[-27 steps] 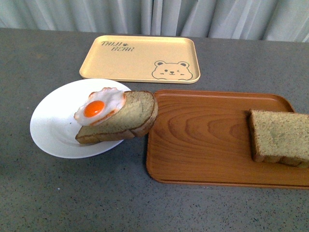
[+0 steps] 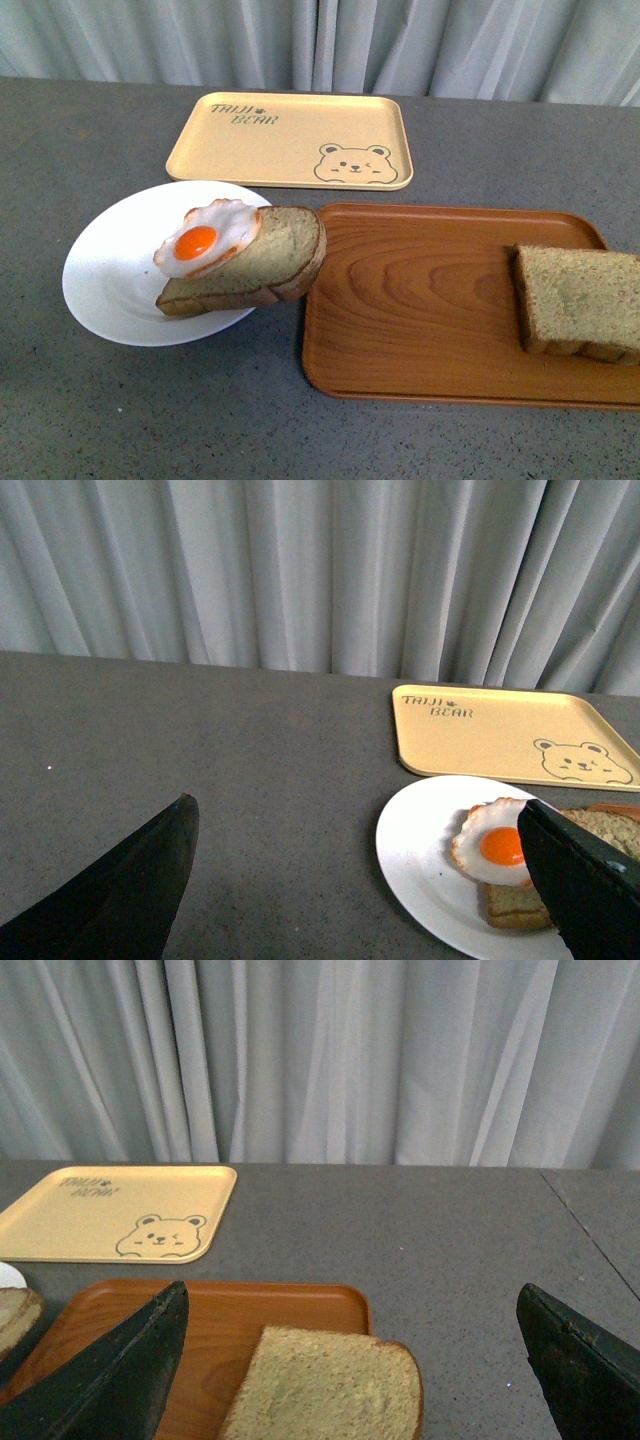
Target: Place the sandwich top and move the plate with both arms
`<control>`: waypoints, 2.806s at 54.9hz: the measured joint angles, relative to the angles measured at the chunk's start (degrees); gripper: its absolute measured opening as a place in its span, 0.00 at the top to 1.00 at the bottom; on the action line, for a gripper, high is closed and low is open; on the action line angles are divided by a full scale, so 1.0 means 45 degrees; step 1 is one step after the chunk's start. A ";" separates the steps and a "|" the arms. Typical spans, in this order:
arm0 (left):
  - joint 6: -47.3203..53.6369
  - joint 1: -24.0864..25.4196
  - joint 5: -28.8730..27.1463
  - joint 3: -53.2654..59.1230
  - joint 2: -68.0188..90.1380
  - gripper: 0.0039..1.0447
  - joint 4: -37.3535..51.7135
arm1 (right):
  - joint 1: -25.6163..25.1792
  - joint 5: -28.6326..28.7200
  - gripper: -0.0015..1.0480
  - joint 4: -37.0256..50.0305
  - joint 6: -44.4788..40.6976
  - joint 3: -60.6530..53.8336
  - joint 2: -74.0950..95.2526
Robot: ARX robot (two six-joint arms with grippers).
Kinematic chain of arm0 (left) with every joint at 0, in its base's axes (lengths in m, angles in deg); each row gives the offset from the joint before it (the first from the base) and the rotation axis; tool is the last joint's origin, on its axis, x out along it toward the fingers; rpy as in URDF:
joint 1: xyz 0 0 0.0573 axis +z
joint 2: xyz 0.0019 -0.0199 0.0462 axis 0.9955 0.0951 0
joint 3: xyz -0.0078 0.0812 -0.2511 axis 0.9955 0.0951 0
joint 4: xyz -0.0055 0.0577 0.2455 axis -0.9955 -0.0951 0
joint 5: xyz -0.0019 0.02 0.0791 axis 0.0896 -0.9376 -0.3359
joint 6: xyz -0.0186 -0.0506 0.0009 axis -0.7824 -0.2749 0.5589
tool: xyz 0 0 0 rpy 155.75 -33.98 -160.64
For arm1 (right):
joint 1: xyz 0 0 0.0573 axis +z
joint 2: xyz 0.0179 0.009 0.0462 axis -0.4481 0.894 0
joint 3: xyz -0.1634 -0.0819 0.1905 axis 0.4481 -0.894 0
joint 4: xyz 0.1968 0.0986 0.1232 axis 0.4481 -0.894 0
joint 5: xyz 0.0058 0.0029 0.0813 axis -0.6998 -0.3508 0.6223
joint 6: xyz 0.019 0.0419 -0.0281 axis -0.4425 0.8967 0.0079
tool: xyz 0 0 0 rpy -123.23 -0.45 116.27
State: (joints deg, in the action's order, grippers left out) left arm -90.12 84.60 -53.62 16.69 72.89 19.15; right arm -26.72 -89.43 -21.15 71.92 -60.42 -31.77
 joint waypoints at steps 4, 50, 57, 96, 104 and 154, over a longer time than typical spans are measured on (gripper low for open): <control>0.0000 0.0000 0.0000 0.0000 0.0000 0.08 0.0000 | 0.0000 0.0000 0.09 0.0000 0.0000 0.0000 0.0000; 0.0005 0.0000 0.0000 0.0000 0.0000 0.08 0.0000 | -0.4396 0.3589 0.09 0.0738 0.4095 0.5027 1.5659; 0.0000 0.0000 0.0000 0.0000 0.0000 0.08 0.0000 | -0.4017 0.3444 0.09 0.1331 0.4095 0.5489 1.7350; 0.0005 0.0000 0.0000 0.0000 0.0000 0.08 0.0000 | -0.3128 0.3055 0.45 0.2025 0.4167 0.6300 1.9190; 0.0005 0.0000 0.0000 0.0000 0.0000 0.08 0.0000 | -0.3123 0.3109 0.64 0.2069 0.4216 0.6309 1.9200; 0.0000 0.0000 0.0000 0.0000 0.0000 0.08 0.0000 | -0.1472 0.3973 0.98 0.1015 0.5906 0.6946 1.4348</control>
State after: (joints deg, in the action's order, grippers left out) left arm -90.12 84.60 -53.62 16.69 72.89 19.15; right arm -33.35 -71.55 -16.58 98.50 -29.16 32.80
